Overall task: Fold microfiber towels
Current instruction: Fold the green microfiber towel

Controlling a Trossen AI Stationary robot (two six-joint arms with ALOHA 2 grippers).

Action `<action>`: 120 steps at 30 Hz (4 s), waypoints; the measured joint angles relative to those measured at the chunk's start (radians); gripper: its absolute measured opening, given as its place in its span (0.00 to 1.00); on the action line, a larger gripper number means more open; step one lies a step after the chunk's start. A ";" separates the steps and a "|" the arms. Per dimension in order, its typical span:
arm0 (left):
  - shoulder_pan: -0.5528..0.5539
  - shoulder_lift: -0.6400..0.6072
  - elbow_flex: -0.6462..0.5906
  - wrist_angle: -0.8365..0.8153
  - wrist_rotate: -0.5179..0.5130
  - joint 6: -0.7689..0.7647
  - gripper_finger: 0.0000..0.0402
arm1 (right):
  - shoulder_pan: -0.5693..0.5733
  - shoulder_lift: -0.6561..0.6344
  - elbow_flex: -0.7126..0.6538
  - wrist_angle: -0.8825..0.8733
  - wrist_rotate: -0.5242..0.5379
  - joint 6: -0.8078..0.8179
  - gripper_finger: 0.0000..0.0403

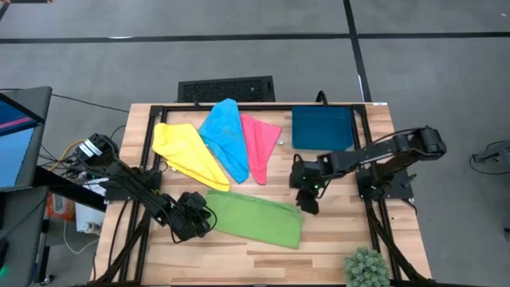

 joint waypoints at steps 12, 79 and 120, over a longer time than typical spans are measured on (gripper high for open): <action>0.000 0.000 0.000 0.002 -0.001 -0.003 0.09 | 0.344 -0.005 -0.002 -0.015 0.426 0.276 0.34; 0.001 0.000 -0.001 0.015 -0.003 -0.044 0.09 | 0.282 0.159 -0.054 0.188 0.443 0.088 0.40; 0.001 0.000 -0.002 0.020 0.000 -0.090 0.09 | 0.248 0.166 0.200 -0.289 0.304 0.292 0.42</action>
